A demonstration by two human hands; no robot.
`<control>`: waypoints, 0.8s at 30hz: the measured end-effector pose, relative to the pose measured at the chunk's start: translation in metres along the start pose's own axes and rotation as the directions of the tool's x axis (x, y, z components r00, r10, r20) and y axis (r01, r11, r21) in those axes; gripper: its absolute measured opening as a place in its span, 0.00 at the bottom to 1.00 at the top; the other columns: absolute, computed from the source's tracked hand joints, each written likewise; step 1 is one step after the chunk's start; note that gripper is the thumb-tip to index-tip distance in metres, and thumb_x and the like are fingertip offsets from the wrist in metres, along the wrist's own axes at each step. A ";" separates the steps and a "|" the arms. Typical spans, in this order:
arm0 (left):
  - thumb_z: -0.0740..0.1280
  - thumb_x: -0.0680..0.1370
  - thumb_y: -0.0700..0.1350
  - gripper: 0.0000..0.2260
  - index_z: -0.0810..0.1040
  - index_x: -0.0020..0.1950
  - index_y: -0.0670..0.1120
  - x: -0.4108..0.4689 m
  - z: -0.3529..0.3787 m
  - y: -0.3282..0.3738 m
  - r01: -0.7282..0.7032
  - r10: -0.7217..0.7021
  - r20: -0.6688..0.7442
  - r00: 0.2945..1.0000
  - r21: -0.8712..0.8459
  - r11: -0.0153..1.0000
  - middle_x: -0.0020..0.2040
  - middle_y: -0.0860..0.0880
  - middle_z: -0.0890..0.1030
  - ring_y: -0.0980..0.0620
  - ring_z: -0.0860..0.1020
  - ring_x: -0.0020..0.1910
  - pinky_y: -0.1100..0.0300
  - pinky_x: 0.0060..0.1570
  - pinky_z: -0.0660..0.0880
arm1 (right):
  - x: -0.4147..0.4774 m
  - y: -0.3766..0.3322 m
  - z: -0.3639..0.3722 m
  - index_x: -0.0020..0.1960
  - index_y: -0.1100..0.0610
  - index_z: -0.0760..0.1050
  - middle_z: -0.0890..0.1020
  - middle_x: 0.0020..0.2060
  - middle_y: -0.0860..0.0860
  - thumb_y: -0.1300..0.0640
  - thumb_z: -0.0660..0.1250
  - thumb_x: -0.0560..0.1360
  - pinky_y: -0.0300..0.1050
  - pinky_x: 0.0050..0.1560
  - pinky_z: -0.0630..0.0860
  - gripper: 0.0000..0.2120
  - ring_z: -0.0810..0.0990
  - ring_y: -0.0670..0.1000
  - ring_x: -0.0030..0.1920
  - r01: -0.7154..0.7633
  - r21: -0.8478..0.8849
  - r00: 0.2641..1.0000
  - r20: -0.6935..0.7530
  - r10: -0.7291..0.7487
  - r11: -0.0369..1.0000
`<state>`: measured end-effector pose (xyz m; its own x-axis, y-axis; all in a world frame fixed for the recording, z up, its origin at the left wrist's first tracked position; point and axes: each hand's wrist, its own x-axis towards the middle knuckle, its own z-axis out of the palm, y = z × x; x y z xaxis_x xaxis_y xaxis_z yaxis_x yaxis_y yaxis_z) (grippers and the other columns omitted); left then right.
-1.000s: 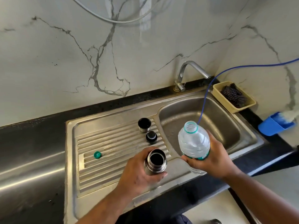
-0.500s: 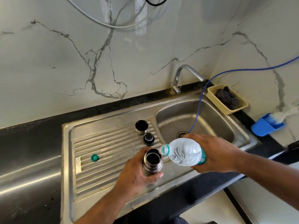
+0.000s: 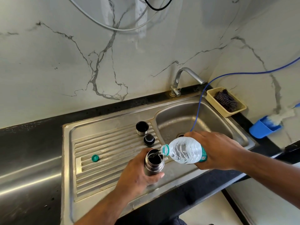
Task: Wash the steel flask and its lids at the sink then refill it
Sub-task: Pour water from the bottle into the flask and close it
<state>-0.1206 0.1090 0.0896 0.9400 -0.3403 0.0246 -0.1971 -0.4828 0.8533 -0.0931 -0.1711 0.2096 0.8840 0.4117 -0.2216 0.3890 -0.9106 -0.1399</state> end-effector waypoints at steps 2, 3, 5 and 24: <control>0.78 0.67 0.62 0.28 0.69 0.62 0.67 0.000 0.000 -0.001 0.004 -0.004 0.001 1.000 0.000 1.000 0.54 0.69 0.80 0.65 0.79 0.53 0.66 0.51 0.75 | -0.001 -0.001 -0.001 0.76 0.39 0.59 0.76 0.62 0.37 0.36 0.75 0.68 0.33 0.54 0.66 0.41 0.70 0.36 0.53 -0.001 -0.015 1.000 0.000 0.001 1.000; 0.78 0.67 0.62 0.28 0.69 0.62 0.67 0.000 0.000 -0.001 0.007 -0.007 0.002 1.000 0.000 1.000 0.54 0.69 0.80 0.65 0.79 0.53 0.66 0.51 0.76 | -0.002 -0.001 -0.001 0.76 0.38 0.59 0.76 0.62 0.37 0.36 0.75 0.69 0.33 0.55 0.66 0.41 0.70 0.36 0.53 0.001 -0.023 1.000 0.009 -0.001 1.000; 0.78 0.67 0.63 0.28 0.69 0.63 0.66 0.000 0.000 -0.002 0.015 -0.015 0.004 1.000 0.003 1.000 0.53 0.67 0.81 0.65 0.80 0.53 0.64 0.52 0.77 | -0.003 -0.001 -0.003 0.75 0.38 0.59 0.76 0.62 0.36 0.36 0.75 0.69 0.31 0.54 0.64 0.40 0.70 0.36 0.53 0.007 -0.034 1.000 0.024 -0.006 0.999; 0.78 0.67 0.63 0.28 0.69 0.61 0.65 -0.001 0.001 -0.002 0.046 -0.047 0.014 0.999 0.047 0.998 0.51 0.65 0.82 0.66 0.80 0.51 0.71 0.48 0.74 | -0.014 -0.001 -0.016 0.74 0.38 0.59 0.76 0.62 0.37 0.35 0.75 0.68 0.34 0.60 0.72 0.41 0.74 0.38 0.55 0.010 -0.042 1.000 0.021 -0.010 0.999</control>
<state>-0.1214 0.1095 0.0871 0.9441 -0.3287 -0.0232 -0.1662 -0.5356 0.8279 -0.1011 -0.1765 0.2286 0.8746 0.4210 -0.2405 0.4086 -0.9070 -0.1018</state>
